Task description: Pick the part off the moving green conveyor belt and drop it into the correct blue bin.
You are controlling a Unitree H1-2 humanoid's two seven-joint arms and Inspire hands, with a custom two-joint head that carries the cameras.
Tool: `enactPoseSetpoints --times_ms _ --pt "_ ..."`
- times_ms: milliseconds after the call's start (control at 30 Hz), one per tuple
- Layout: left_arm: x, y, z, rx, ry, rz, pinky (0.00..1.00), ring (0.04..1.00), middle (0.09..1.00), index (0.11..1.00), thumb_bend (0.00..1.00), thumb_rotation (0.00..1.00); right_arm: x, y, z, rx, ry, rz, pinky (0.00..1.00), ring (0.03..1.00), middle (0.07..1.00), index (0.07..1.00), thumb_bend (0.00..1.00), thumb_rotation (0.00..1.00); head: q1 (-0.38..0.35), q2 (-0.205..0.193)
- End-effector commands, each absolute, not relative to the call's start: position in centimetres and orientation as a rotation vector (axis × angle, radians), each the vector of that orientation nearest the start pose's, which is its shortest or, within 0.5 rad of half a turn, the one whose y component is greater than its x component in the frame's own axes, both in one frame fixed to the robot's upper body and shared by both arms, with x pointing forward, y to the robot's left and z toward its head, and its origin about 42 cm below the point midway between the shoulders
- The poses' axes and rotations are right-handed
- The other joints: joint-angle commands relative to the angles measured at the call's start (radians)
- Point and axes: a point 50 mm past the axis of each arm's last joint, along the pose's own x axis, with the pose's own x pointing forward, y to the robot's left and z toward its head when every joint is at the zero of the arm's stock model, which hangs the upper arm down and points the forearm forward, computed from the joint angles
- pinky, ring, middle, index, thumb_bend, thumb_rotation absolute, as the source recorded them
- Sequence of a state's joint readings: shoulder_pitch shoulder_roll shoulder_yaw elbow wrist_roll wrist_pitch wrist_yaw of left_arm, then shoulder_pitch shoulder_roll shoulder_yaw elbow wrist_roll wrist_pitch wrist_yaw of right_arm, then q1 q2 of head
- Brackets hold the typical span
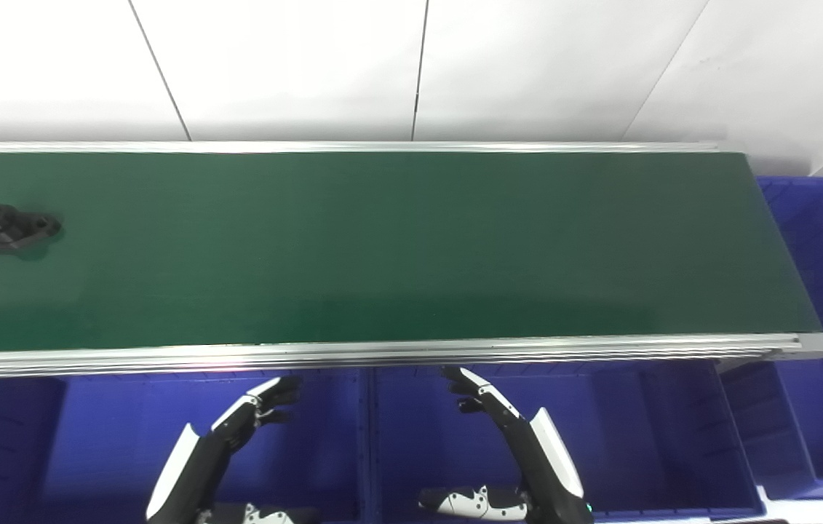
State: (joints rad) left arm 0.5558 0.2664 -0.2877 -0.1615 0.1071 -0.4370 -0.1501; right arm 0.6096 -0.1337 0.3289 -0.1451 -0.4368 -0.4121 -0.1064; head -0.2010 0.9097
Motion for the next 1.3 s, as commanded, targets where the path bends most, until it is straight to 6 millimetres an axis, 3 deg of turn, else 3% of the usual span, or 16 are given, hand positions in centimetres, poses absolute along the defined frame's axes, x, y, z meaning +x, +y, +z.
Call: enactPoseSetpoints --times_ms 0,233,267,300,333,367,400,433,467,500,533,567,600,867,1033,1267 --pt "7.6 22.1 6.8 0.205 -0.055 -0.433 0.74 0.821 0.859 0.833 0.76 0.26 5.9 -17.7 6.6 -0.359 -0.051 0.277 0.75 0.826 0.86 0.848 0.82 0.28 0.003 -0.002" --pt "7.9 21.8 6.3 0.18 -0.045 -0.42 0.77 0.833 0.864 0.837 0.75 0.24 5.9 -17.8 6.3 -0.349 -0.034 0.277 0.74 0.826 0.863 0.858 0.82 0.29 0.015 -0.018" --pt "7.8 21.8 6.2 0.184 -0.041 -0.417 0.76 0.829 0.864 0.838 0.75 0.25 5.8 -17.8 6.1 -0.346 -0.035 0.277 0.74 0.825 0.861 0.857 0.81 0.28 0.057 -0.054" --pt "7.8 21.8 6.0 0.186 -0.038 -0.415 0.75 0.826 0.864 0.839 0.75 0.26 5.8 -17.8 6.0 -0.343 -0.036 0.277 0.74 0.824 0.86 0.857 0.81 0.28 0.067 -0.063" --pt "7.7 21.6 5.8 0.192 -0.032 -0.415 0.75 0.826 0.864 0.839 0.75 0.26 5.6 -18.0 5.6 -0.351 -0.033 0.28 0.74 0.824 0.86 0.857 0.81 0.28 0.169 -0.115" --pt "7.7 21.4 5.6 0.197 -0.027 -0.415 0.74 0.818 0.862 0.832 0.76 0.26 5.6 -18.2 5.4 -0.357 -0.029 0.282 0.74 0.828 0.865 0.858 0.8 0.28 0.185 -0.122" --pt "7.6 21.0 5.2 0.195 -0.019 -0.414 0.73 0.816 0.861 0.83 0.76 0.27 5.5 -18.6 4.9 -0.368 -0.021 0.284 0.74 0.829 0.867 0.858 0.8 0.29 0.284 -0.172" --pt "7.5 20.7 5.0 0.192 -0.012 -0.41 0.74 0.813 0.853 0.82 0.77 0.26 5.5 -18.9 4.5 -0.374 -0.013 0.287 0.74 0.824 0.865 0.857 0.8 0.29 0.299 -0.181" --pt "7.4 20.4 4.6 0.19 -0.004 -0.406 0.75 0.812 0.844 0.81 0.78 0.26 5.5 -19.3 4.1 -0.376 -0.004 0.288 0.73 0.825 0.869 0.862 0.79 0.3 0.378 -0.241" --pt "7.4 20.2 4.4 0.19 0.001 -0.403 0.75 0.808 0.835 0.8 0.8 0.25 5.4 -19.5 3.8 -0.376 0.002 0.29 0.73 0.827 0.873 0.866 0.79 0.3 0.378 -0.241" --pt "7.4 19.9 4.0 0.196 0.004 -0.402 0.75 0.807 0.832 0.797 0.8 0.25 5.5 -19.7 3.5 -0.371 0.009 0.291 0.73 0.828 0.875 0.868 0.79 0.31 0.435 -0.293" --pt "7.5 19.8 3.8 0.202 0.005 -0.402 0.72 0.79 0.821 0.786 0.81 0.24 5.5 -19.9 3.3 -0.367 0.012 0.292 0.75 0.847 0.884 0.873 0.78 0.29 0.435 -0.293" --pt "7.5 19.6 3.6 0.213 0.006 -0.406 0.7 0.777 0.813 0.78 0.81 0.24 5.4 -20.0 3.1 -0.367 0.019 0.295 0.75 0.854 0.892 0.878 0.77 0.3 0.457 -0.32" --pt "7.6 19.2 2.9 0.262 -0.014 -0.413 0.66 0.747 0.789 0.763 0.82 0.28 5.2 -20.4 2.6 -0.354 0.035 0.303 0.79 0.877 0.91 0.882 0.77 0.29 0.446 -0.354" --pt "7.6 19.4 2.5 0.272 -0.012 -0.405 0.66 0.745 0.789 0.764 0.82 0.29 5.5 -20.2 2.2 -0.366 0.03 0.303 0.74 0.847 0.885 0.865 0.78 0.29 0.416 -0.381" --pt "7.8 19.8 1.9 0.298 -0.015 -0.404 0.65 0.738 0.785 0.758 0.82 0.28 5.7 -19.7 1.5 -0.367 0.028 0.294 0.74 0.838 0.868 0.848 0.78 0.26 0.385 -0.415"
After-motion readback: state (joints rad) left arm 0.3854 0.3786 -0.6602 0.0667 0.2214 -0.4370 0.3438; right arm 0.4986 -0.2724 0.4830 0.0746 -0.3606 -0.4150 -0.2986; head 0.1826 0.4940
